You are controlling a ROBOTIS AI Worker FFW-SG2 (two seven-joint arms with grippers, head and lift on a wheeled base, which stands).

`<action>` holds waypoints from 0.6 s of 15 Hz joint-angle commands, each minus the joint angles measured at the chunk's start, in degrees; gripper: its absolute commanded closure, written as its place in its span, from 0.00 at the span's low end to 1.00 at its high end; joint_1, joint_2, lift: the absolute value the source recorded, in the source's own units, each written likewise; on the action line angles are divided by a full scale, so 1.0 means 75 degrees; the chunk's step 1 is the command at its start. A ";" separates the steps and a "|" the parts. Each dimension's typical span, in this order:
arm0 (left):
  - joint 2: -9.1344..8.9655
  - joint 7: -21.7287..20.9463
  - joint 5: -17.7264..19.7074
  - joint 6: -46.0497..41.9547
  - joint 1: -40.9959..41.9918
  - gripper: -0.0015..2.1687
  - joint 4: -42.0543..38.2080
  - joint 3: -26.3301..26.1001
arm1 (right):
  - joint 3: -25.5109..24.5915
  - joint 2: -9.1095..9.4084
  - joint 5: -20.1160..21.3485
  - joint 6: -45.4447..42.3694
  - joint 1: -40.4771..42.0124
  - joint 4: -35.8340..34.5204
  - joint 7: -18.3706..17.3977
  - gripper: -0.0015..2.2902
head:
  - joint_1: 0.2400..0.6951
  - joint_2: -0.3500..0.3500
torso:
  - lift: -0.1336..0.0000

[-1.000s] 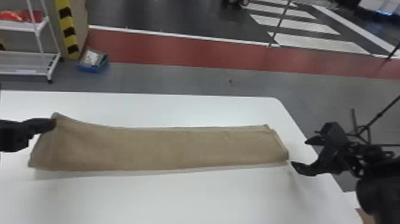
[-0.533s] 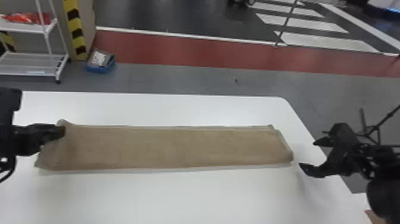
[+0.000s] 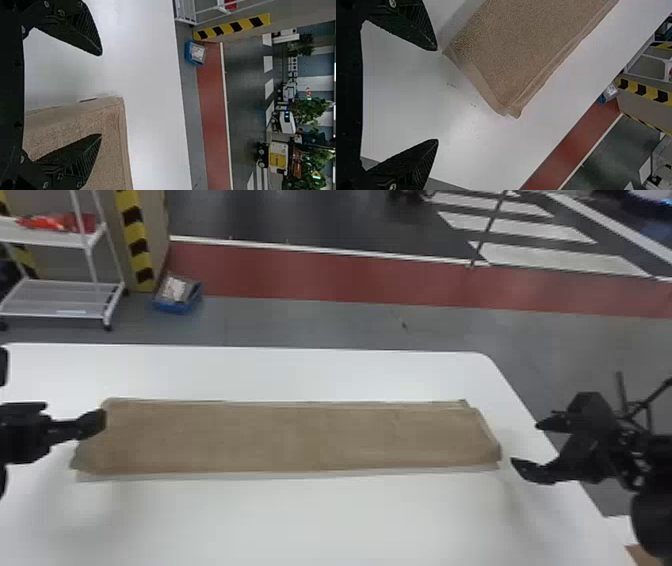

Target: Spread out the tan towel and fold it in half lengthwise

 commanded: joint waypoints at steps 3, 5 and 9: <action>-0.0083 0.0089 0.1218 -0.0609 0.1531 0.01 -0.1493 0.0833 | -0.0510 0.0450 -0.1292 0.0307 0.0444 -0.1028 0.0047 0.03 | 1.00 0.23 | 0.12; -0.0411 0.0265 0.2050 -0.1640 0.2480 0.01 -0.2220 0.1302 | -0.0627 0.1247 -0.1854 0.0823 0.1101 -0.2575 -0.0305 0.03 | 1.00 0.25 | 0.12; -0.0689 0.1132 0.2917 -0.3867 0.3968 0.01 -0.2888 0.1290 | -0.0287 0.2653 -0.3003 0.2533 0.1956 -0.4954 -0.2004 0.03 | 1.00 0.33 | 0.12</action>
